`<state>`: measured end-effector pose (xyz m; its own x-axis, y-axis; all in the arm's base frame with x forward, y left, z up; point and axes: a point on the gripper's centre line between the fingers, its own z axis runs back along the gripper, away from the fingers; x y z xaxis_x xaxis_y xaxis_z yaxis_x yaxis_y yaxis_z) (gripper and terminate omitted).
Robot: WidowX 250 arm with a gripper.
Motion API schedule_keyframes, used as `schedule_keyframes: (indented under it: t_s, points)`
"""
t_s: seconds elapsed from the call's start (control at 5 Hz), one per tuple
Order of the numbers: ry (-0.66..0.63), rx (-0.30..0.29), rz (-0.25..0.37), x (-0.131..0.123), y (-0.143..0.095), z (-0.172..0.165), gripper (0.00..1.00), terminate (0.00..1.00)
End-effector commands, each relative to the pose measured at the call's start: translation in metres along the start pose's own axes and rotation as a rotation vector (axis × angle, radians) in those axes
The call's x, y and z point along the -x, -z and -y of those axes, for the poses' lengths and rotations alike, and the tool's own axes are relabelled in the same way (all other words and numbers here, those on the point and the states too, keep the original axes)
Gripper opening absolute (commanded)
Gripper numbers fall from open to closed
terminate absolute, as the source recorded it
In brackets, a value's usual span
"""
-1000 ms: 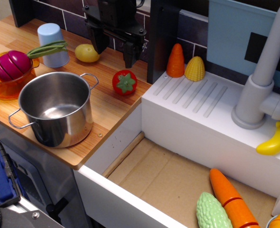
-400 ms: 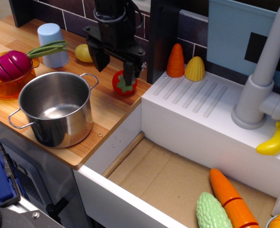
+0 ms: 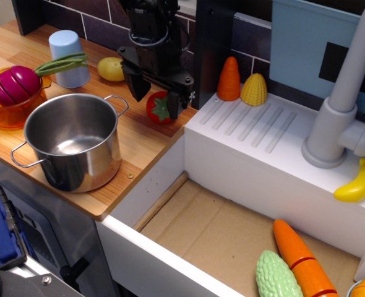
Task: Put strawberry in pot
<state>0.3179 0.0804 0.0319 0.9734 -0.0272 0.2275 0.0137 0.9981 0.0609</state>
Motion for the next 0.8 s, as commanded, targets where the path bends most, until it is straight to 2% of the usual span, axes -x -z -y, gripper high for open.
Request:
schedule_keyframes:
  t_s: [0.0, 0.2, 0.4, 0.6]
  points:
    - [-0.008, -0.004, 0.073, -0.013, 0.006, -0.007, 1.00, 0.00]
    - [-0.034, 0.027, 0.073, -0.015, 0.016, -0.005, 1.00, 0.00]
    - [-0.030, 0.023, 0.057, -0.021, 0.009, -0.005, 0.00, 0.00]
    - [0.028, -0.029, 0.002, -0.027, -0.020, -0.017, 0.00, 0.00]
